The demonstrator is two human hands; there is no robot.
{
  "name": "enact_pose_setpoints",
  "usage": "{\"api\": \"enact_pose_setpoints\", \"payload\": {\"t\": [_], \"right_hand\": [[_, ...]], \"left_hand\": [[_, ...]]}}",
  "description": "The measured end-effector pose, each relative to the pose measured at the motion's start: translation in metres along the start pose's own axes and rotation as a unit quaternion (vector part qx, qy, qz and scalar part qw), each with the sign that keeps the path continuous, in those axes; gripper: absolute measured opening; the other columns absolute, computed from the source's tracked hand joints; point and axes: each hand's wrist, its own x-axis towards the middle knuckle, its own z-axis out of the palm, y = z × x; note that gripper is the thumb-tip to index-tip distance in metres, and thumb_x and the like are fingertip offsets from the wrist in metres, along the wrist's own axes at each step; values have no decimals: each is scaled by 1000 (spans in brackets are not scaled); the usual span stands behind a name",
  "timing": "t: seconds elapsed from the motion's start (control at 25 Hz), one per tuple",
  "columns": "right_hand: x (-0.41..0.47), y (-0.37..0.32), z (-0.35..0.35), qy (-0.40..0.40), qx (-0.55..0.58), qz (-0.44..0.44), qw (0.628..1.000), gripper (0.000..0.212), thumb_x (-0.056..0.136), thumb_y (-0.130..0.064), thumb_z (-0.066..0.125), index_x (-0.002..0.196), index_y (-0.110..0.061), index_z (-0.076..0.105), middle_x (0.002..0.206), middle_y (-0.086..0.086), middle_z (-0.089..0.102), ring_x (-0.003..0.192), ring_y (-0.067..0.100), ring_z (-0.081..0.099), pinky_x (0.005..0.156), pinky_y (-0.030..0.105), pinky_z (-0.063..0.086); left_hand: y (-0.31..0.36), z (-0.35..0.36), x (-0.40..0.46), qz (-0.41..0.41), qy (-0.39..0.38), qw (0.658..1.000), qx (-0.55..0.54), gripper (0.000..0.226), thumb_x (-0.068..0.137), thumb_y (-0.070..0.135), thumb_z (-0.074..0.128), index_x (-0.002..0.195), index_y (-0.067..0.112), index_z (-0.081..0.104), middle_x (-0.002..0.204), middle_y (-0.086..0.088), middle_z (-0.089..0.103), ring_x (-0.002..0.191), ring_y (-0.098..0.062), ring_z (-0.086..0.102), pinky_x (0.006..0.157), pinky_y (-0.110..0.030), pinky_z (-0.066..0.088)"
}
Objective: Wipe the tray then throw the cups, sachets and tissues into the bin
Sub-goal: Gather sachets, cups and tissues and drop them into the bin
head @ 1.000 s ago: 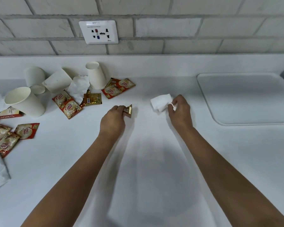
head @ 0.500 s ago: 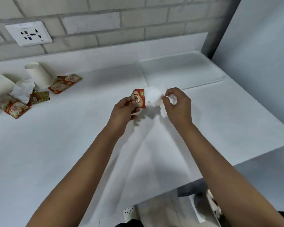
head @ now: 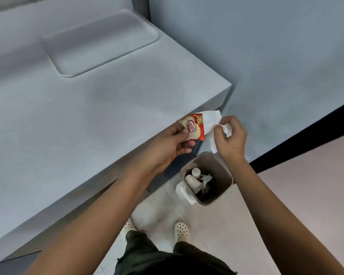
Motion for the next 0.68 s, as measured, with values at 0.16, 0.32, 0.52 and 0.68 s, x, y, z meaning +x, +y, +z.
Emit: {"api": "enact_pose_setpoints", "payload": {"t": [0.16,0.32,0.52,0.68], "right_hand": [[-32,77,-45,-45,-98,136,985,12,82,-6,60,92,-4,67,95,10,65,88,17,58,71,9,36],[-67,135,-45,-163,-163,293,928,29,84,-9,62,113,-6,64,117,13,60,95,23,58,75,18,40],[-87,190,-12,-368,-237,333,835,57,90,-20,53,143,-14,32,142,15,39,126,30,44,102,34,37],[-88,207,4,-424,-252,345,799,59,92,-17,46,146,-17,22,142,16,36,130,33,39,103,38,40]], "left_hand": [[-76,36,40,-113,3,991,78,15,97,13,47,108,8,56,86,-4,65,63,-5,65,56,-17,51],[-139,38,78,-189,79,959,194,29,95,12,49,123,5,52,101,-11,66,68,-10,60,56,-19,48],[-173,44,100,-279,24,921,269,27,96,24,45,123,20,47,113,-4,55,86,-18,56,63,-22,49],[-180,26,101,-307,6,899,313,20,98,24,41,117,27,46,104,3,50,98,-20,50,83,-31,41]]}}
